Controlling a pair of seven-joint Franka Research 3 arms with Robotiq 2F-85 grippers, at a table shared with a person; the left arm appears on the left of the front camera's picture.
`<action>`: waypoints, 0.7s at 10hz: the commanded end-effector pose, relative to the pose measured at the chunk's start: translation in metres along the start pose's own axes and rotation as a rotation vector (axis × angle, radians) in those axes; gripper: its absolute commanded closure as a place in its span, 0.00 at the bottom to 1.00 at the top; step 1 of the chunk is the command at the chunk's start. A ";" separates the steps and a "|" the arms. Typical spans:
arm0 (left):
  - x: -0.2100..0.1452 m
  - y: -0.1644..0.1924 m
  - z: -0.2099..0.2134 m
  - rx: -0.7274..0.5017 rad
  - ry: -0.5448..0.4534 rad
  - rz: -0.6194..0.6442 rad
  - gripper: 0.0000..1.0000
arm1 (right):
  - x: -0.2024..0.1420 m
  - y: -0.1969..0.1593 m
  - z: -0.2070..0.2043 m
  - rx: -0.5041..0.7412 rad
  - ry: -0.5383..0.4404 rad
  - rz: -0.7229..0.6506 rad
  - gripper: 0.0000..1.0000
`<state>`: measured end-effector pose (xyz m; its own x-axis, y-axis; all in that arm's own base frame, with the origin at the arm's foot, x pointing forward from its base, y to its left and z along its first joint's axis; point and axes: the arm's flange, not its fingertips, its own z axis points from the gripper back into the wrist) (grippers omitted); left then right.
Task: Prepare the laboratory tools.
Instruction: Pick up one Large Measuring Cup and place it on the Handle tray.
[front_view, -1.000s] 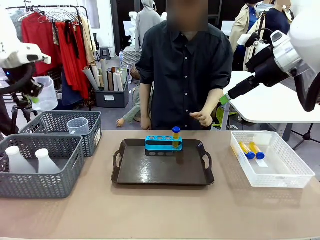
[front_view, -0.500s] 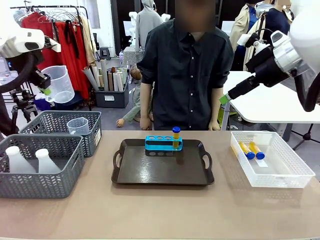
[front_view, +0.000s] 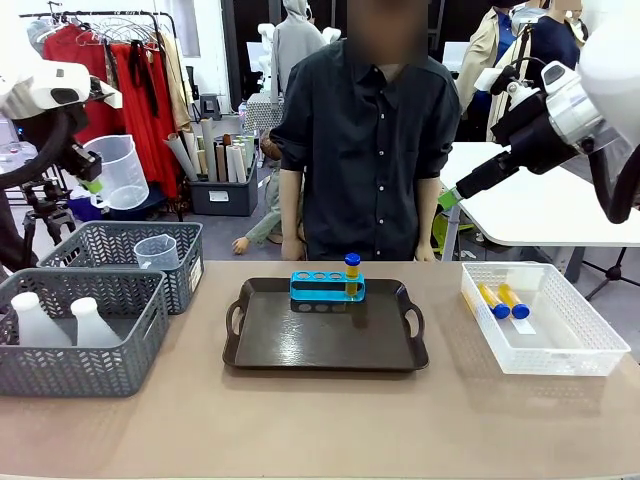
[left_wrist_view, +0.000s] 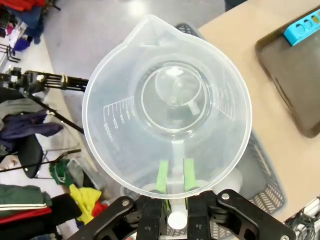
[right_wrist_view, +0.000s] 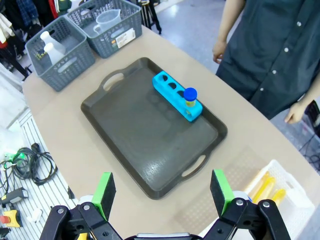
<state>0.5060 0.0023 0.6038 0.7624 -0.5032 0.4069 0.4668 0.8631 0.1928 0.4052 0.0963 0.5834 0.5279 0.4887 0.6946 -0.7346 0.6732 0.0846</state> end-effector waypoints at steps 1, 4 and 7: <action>0.000 0.000 0.001 0.000 -0.001 -0.001 1.00 | 0.000 0.000 0.001 0.010 -0.006 -0.003 0.00; 0.014 -0.023 0.037 -0.084 -0.035 -0.214 1.00 | 0.000 0.000 0.001 0.010 -0.006 -0.003 0.00; 0.049 -0.052 0.086 -0.120 -0.097 -0.416 1.00 | 0.000 0.000 0.001 0.010 -0.006 -0.003 0.00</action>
<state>0.4752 -0.0640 0.6782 0.5214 -0.7588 0.3904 0.7255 0.6350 0.2654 0.4052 0.0964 0.5834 0.5279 0.4890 0.6944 -0.7346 0.6733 0.0843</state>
